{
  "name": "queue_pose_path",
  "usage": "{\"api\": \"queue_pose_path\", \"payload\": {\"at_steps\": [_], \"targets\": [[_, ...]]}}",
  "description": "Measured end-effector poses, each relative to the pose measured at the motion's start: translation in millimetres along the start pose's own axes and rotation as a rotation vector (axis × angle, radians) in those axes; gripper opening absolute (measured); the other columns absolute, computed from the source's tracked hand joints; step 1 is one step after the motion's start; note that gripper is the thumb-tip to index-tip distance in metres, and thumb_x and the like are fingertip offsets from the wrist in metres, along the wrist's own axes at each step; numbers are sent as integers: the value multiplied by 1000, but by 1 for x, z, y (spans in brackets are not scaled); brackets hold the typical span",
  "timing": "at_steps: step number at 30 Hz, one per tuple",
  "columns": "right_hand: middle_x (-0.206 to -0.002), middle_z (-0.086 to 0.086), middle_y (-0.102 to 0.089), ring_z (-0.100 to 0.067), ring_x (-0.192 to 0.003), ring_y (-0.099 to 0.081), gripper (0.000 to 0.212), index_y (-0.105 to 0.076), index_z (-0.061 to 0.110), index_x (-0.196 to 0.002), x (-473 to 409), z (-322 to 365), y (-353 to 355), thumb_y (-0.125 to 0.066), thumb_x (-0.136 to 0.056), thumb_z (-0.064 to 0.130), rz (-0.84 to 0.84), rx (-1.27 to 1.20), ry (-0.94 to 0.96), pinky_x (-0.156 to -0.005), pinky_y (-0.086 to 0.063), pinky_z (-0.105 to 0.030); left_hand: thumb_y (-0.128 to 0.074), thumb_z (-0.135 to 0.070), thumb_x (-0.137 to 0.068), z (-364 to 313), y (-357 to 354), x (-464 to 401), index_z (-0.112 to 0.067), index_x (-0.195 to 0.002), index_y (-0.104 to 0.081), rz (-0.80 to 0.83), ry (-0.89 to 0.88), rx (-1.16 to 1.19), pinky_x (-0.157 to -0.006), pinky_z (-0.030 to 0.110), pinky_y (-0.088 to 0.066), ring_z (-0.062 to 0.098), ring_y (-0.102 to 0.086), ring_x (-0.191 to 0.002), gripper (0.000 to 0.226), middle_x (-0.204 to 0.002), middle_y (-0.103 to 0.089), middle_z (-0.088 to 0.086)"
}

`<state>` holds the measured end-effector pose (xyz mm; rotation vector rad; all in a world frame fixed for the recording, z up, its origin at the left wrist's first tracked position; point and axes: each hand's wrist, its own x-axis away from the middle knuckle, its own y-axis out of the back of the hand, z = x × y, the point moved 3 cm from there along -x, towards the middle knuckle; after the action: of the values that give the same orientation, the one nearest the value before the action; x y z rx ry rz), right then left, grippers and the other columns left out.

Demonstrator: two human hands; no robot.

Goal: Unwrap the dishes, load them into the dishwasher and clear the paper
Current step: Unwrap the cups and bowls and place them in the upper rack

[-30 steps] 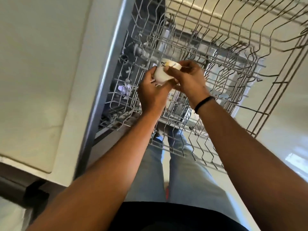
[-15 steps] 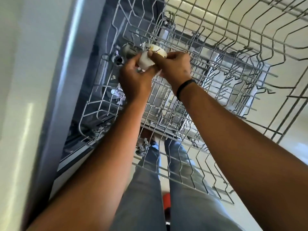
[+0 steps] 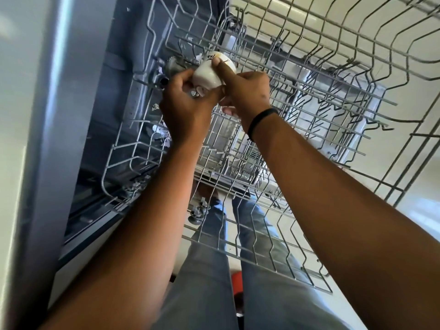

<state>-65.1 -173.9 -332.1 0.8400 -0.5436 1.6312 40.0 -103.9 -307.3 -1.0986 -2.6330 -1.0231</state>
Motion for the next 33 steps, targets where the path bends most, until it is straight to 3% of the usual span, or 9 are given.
{"api": "queue_pose_path", "payload": {"at_steps": [3,7,10,16,20,24,28,31,33], "targets": [[-77,-16,-75,-33,-72,-75,49,-70,3,-79,5,-1,0,-81,-79,51,-5,-46,1,-63,-63,-49,-94,-35,-62,-4,3,4,-14,-121,-69,-26,-17,-17,-77,25,-60,0,-69,-97,67,-112,-74,-5],[-69,-11,-71,-27,-63,-71,44,-67,7,-70,10,-3,3,-79,-82,47,-25,-49,29,-64,-62,-50,-95,-38,-58,-5,3,5,-15,-119,-69,-60,2,-5,-77,31,-61,-1,-68,-96,70,-111,-74,-6],[-74,-13,-74,-33,-72,-75,43,-69,7,-72,15,-3,5,-79,-82,47,-36,-38,29,-66,-62,-54,-95,-39,-57,-7,5,7,-15,-119,-69,-54,22,-13,-78,30,-61,-2,-68,-96,71,-110,-74,-7],[-90,-29,-69,-47,-81,-67,76,-66,-11,-89,22,-4,9,-74,-68,61,-111,41,110,-63,-55,-65,-96,-37,-58,-12,6,13,-14,-122,-66,-76,13,14,-75,20,-58,-3,-64,-98,75,-117,-69,-5],[-79,-20,-71,-40,-76,-68,68,-67,-5,-85,37,-2,15,-69,-78,62,-184,168,192,-64,-59,-55,-90,-51,-56,-13,9,27,-19,-135,-56,-48,6,5,-86,33,-59,13,-64,-110,92,-131,-59,-1],[-107,-4,-70,-18,-95,-67,53,-65,11,-110,74,6,29,-62,-90,60,-236,313,199,-80,-59,-35,-81,-57,-58,-35,27,73,-16,-146,-43,-21,-118,-100,-96,35,-48,20,-47,-125,104,-140,-47,5],[-123,-5,-62,-16,-102,-62,51,-64,13,-117,119,37,44,-55,-94,58,-238,439,335,-74,-50,-21,-89,-40,-65,-60,52,114,-21,-151,-35,82,-110,-75,-98,25,-36,12,-38,-129,103,-145,-41,4],[-115,-2,-65,-20,-104,-62,48,-66,17,-108,155,75,47,-51,-92,60,-240,448,481,-83,-55,-33,-89,-40,-69,-78,72,137,-28,-152,-32,183,-103,-39,-104,28,-31,8,-34,-135,102,-147,-39,-3],[-106,-2,-67,-19,-98,-62,38,-65,18,-99,177,102,45,-54,-94,53,-213,427,551,-87,-54,-40,-88,-45,-68,-94,89,145,-28,-151,-34,201,-114,-9,-103,20,-30,7,-35,-135,100,-147,-40,-8]]}}
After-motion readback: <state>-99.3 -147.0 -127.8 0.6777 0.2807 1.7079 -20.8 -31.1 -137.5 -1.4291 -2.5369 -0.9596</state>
